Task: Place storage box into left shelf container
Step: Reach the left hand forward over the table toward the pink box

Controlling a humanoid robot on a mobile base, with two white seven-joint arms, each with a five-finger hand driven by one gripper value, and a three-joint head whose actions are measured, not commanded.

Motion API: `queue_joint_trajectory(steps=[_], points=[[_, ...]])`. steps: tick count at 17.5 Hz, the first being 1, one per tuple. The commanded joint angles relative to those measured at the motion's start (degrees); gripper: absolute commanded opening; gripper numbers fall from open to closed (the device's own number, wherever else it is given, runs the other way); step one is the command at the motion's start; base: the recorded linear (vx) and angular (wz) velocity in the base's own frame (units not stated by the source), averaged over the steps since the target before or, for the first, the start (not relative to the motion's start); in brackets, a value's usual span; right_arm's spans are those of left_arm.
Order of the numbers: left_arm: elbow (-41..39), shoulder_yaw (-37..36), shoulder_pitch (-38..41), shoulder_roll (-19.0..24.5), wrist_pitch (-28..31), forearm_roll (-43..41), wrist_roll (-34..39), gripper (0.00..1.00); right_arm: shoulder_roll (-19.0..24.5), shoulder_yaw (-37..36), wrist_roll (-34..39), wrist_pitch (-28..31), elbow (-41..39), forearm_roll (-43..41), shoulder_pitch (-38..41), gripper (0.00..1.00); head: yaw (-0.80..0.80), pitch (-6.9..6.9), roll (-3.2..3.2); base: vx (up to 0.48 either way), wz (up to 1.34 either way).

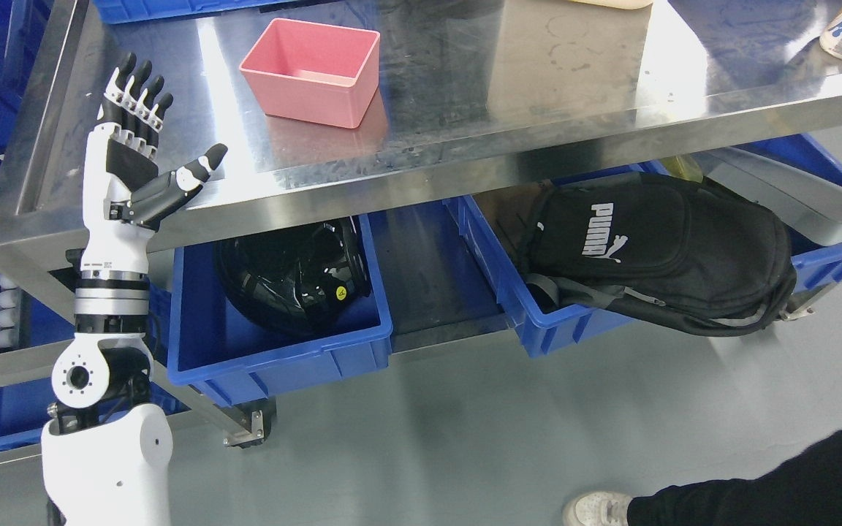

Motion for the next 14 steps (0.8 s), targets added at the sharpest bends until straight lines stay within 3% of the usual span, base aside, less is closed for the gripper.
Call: queue_joint_trajectory(steps=[1,5,10,11,14], points=[[-0.12,0.51,-0.57,0.98,-0.76,0.0,-0.39,1.0,-1.0,-0.26,0.0,-0.02,-1.0,0.09,0.53,1.0,0.0,0.0,0.0,-0.001,0.03],[0.14,4.63,-4.93,2.51,-0.51,0.0,-0.83,1.0,-1.0,-0.26,0.0,-0.02,-1.0,0.09,0.53,1.0,0.0,0.0,0.0,0.0,0.0],[7.43,2.72,-17.86,20.78,-0.15,-0.78,-11.97,0.99,-1.0,-0.26,0.0,-0.02,-1.0,0.09,0.53,1.0,0.0,0.0,0.0,0.0,0.0],[9.44,-1.29,-20.23,24.73,-0.24,-3.66,-16.87,0.99,-1.0,-0.26,0.0,-0.02,-1.0,0.09,0.53,1.0,0.0,0.0,0.0,0.0,0.0],[10.43,-16.4,-22.44,30.81,-3.65,-17.61,-31.64,1.0,-1.0,-0.26,0.0,-0.02,-1.0,0.09,0.53,1.0,0.0,0.0,0.0,0.0,0.0]])
